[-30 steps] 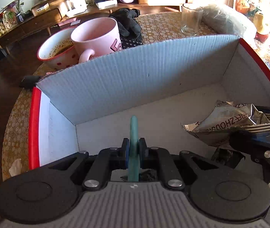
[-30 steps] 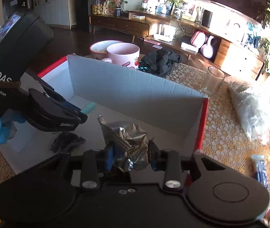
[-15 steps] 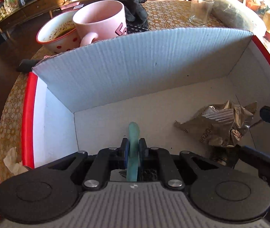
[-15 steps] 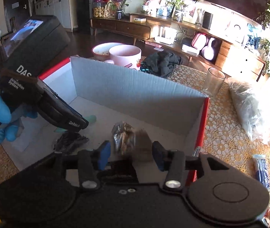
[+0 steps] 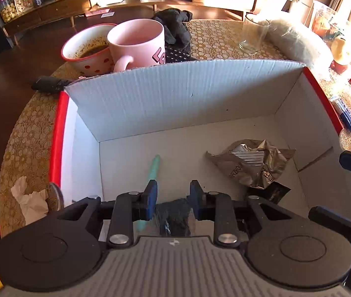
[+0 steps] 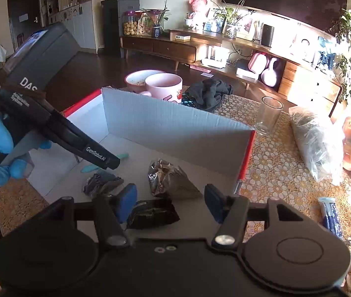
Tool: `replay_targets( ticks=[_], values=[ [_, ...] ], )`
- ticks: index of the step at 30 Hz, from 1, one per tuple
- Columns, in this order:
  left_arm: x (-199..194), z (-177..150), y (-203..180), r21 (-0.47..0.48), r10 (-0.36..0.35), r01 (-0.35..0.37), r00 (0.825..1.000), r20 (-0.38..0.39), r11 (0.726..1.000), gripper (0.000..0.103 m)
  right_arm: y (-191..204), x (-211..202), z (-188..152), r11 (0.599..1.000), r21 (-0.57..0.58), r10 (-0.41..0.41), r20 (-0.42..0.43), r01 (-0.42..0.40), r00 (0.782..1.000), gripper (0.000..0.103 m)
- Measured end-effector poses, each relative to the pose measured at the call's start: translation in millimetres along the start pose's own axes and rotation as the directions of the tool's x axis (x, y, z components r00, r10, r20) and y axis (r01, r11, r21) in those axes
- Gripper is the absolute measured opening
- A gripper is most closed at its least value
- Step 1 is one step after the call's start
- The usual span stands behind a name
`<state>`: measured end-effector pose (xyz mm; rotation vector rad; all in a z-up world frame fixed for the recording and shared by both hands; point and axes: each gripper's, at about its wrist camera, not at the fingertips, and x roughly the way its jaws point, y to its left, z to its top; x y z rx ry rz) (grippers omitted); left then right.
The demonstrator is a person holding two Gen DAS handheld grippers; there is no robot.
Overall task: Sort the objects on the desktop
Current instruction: 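Release the foil packet from the right tool into the box while the left tool releases the teal stick, then move both open tools back from the box to the items on the table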
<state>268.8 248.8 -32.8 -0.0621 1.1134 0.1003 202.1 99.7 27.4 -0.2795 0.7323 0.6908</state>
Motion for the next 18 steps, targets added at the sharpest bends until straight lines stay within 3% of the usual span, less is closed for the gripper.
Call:
replay_targets(
  ticks=[14,16,18],
  values=[
    [-41.9,-26.6,-6.0,-0.003,0.013,-0.013,0.997,0.083,1.0,0.028,-1.3,-33.2,-12.9,1.0,0.015,0.021,0.038,-0.022,0.999,0.063],
    [-47.4,-32.7,-8.1,-0.004,0.002,-0.002,0.995,0.095,1.0,0.033,-0.6,-40.4,-17.3,1.0,0.006,0.019,0.047,-0.019,0.999,0.063],
    [-53.3,-39.0,-11.6,0.009,-0.002,0.001,0.994,0.11,1.0,0.054,-0.3,-47.2,-20.6,1.0,0.002,0.021,0.056,-0.021,0.998,0.064]
  ],
)
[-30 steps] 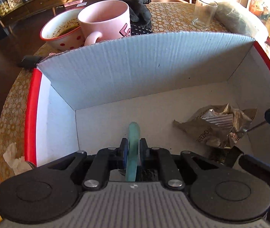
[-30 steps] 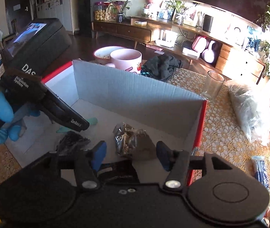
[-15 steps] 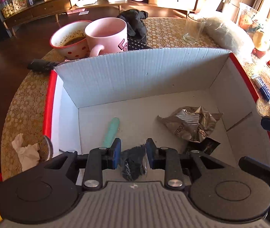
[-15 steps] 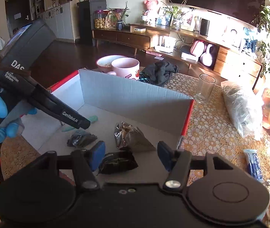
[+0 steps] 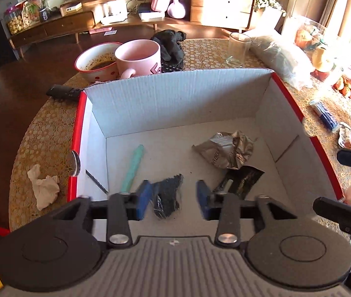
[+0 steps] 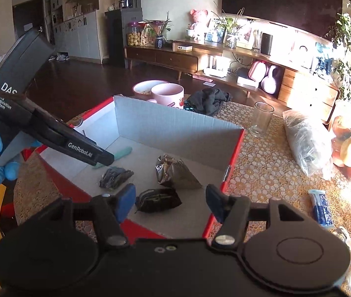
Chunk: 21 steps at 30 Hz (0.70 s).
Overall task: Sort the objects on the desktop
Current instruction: 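Move both open tools back from the box to the items on the table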
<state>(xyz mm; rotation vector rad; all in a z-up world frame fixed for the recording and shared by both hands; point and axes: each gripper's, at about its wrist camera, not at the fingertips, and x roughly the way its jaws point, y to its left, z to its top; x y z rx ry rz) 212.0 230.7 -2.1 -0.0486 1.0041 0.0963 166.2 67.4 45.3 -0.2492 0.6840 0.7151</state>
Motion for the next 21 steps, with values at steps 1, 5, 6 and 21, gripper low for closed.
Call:
replay_targets(
  ticks=[1,5,6,21],
  values=[
    [-3.7,-2.9,-2.3,0.006,0.005,-0.005,1.0,0.013,1.0,0.059,0.0,-3.0,-1.3,1.0,0.0,0.0,0.003,0.0,1.0,0.064],
    [-19.7,-14.5,-7.1,-0.006,-0.006,0.006,0.998,0.055,1.0,0.062,0.4,-14.9,-7.2,1.0,0.005,0.009,0.017,-0.009,1.0,0.065],
    [-24.1,-17.7,-8.3,-0.01,-0.01,0.011,0.998,0.066,1.0,0.062,0.6,-17.7,-8.0,1.0,0.006,0.012,0.02,-0.012,1.0,0.065],
    [-73.9,-66.1,-35.0,-0.008,-0.026,0.028,0.98,0.197,1.0,0.086,7.6,-74.7,-30.9,0.997,0.013,0.069,0.109,-0.071,0.992,0.076]
  ],
)
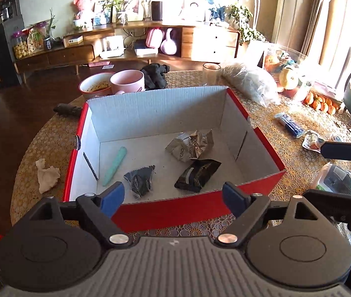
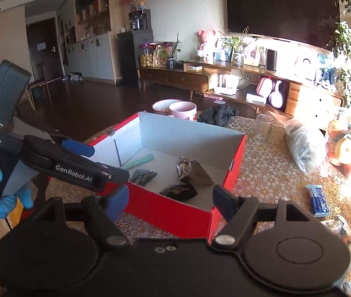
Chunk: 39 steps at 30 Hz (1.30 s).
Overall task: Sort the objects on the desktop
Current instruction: 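Move both open tools back from the box to the items on the table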
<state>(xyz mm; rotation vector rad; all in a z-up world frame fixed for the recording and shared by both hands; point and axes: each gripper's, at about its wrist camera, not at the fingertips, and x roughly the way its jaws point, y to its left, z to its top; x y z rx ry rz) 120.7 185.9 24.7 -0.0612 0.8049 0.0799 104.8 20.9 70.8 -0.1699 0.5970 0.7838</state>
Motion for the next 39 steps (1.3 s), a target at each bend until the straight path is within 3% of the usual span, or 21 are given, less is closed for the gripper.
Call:
replay_targets(
  ticks=[12,15,22,30,39],
  values=[
    [-31.2,-30.5,-28.0,-0.02,-0.019,0.02,0.997,0.07,1.0,0.091,-5.0,-51.4,-32.4,0.999,0.051,-0.009,0.071,0.005,0.997,0.095],
    [-37.6,-41.2,-37.2,-0.011,-0.043,0.044,0.996,0.074,0.999,0.102,-8.5,-67.2,-43.0,0.997,0.072,-0.039,0.098,0.032,0.994,0.103],
    [-50.0,-56.7,-56.4,-0.022,-0.074,0.076,0.992,0.1,0.997,0.103,-23.7,-90.5,-63.4,0.987,0.131,-0.11,0.123,0.094,0.986,0.103],
    [-58.3,-62.6,-91.0,0.043,-0.095,0.09,0.982,0.162,0.995,0.103,-33.0,-111.9,-88.7,0.97,0.156,-0.207,0.135,0.186,0.969,0.103],
    [-51.3,-69.6,-151.1,0.163,-0.216,0.186,0.958,0.188,0.969,0.103,-58.6,-138.1,-119.7,0.932,0.209,-0.323,0.114,0.295,0.94,0.103]
  ],
)
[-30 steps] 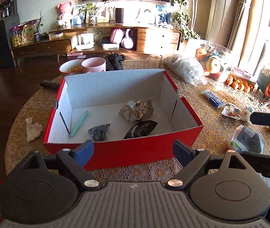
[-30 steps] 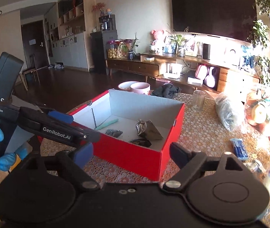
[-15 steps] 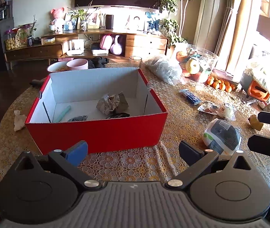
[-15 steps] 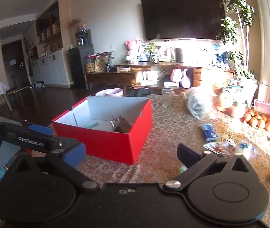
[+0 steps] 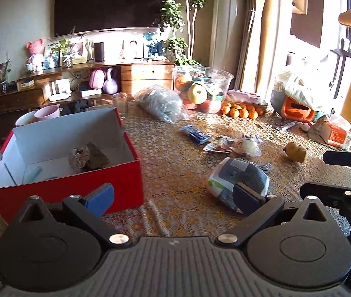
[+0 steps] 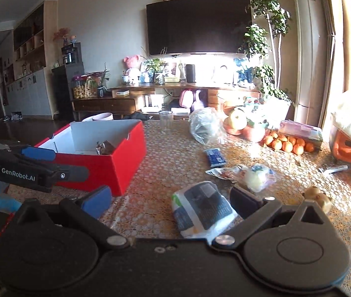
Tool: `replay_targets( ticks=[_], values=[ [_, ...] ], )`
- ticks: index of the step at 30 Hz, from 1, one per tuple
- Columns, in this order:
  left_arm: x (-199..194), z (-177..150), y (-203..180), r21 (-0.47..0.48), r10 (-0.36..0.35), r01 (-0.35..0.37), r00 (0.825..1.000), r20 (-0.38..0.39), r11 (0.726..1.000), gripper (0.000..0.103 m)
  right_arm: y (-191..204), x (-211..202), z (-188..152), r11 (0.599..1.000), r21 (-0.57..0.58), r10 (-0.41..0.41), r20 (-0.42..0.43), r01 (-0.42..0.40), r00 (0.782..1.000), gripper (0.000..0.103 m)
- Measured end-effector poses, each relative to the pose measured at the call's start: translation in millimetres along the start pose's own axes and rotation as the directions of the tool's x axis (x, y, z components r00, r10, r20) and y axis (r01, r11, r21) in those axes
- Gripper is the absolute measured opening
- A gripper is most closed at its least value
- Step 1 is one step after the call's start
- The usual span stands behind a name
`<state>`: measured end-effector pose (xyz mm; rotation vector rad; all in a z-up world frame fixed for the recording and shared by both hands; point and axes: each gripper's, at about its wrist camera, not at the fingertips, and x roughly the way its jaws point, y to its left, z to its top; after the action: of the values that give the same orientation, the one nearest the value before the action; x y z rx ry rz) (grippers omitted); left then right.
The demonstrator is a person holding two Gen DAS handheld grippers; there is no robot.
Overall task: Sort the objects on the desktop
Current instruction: 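Move both open tools back from the box to the items on the table, then grasp the white-and-grey bag with the left tool while the right tool grasps the tan potato toy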
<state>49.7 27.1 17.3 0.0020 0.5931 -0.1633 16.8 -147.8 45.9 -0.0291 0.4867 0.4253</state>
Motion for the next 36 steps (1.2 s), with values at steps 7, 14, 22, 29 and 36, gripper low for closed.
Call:
replay_targets(
  ticks=[7,14,22,29,36],
  values=[
    [20.5,-3.4,-39.1,0.071,-0.079,0.079,0.997,0.004,0.994,0.103,-29.4,-9.9,-10.6,0.997,0.041,-0.07,-0.004,0.07,0.998,0.103],
    [39.6,-5.3,-62.8,0.109,-0.153,0.154,0.988,-0.022,0.982,0.103,-56.5,-15.6,-16.1,0.991,0.057,-0.123,0.001,0.123,0.992,0.103],
    [65.4,-5.5,-88.9,0.169,-0.174,0.179,0.984,-0.042,0.969,0.103,-83.4,-12.0,-20.6,0.983,0.066,-0.171,-0.013,0.172,0.985,0.103],
    [91.4,-2.6,-105.8,0.175,-0.171,0.182,0.982,-0.077,0.968,0.103,-111.9,-3.6,-24.7,0.971,0.097,-0.219,-0.028,0.22,0.975,0.103],
    [122.1,-20.1,-130.5,0.237,-0.126,0.152,0.984,-0.124,0.96,0.103,-134.6,7.7,-30.0,0.964,0.092,-0.247,-0.053,0.251,0.968,0.103]
  ],
)
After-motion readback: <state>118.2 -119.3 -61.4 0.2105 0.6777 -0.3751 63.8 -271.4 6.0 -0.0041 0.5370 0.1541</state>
